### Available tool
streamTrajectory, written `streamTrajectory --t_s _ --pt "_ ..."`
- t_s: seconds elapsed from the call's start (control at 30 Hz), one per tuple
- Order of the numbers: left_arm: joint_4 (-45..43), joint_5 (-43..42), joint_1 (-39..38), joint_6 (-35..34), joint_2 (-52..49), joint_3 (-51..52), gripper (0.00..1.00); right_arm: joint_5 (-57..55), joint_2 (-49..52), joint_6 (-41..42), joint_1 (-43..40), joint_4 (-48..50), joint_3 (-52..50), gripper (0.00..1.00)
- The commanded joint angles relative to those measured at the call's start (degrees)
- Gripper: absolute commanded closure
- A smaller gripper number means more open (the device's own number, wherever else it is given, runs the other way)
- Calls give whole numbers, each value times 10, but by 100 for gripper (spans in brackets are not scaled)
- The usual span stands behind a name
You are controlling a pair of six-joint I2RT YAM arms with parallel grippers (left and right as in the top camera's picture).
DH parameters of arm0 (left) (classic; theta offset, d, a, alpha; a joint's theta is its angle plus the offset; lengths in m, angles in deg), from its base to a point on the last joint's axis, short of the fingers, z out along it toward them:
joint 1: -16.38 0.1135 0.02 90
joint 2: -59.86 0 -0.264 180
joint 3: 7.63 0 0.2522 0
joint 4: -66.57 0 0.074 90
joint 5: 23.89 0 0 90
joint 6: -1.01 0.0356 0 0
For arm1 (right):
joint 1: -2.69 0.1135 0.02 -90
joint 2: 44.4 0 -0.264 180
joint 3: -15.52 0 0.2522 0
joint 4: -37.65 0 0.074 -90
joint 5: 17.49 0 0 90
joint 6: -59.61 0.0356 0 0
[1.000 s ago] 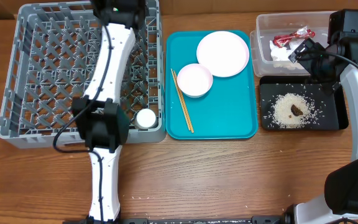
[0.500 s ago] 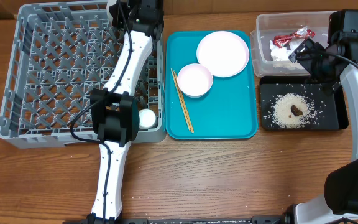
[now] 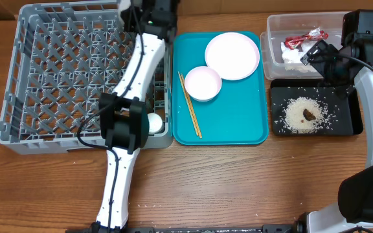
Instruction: Sort waste into correct bins and load items into the dishwasher
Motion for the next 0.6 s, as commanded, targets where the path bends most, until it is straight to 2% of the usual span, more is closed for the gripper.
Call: streamTrajectory --t_s 0.0,0.13,0.23,0.43,0.57 --pt "38 -33 -22 -42 -10 0 91 -10 -2 -2 -1 2 3 0" --pt "62 -33 -32 -41 -10 0 65 -10 -2 -2 -1 2 3 0" --pt "70 -34 -35 -40 -10 0 62 -10 -2 -2 -1 2 3 0" --pt "98 -47 -47 -39 -9 0 46 -10 -2 -2 -1 2 3 0" --pt "119 -86 -59 -39 -1 -4 39 -10 -2 -2 -1 2 3 0"
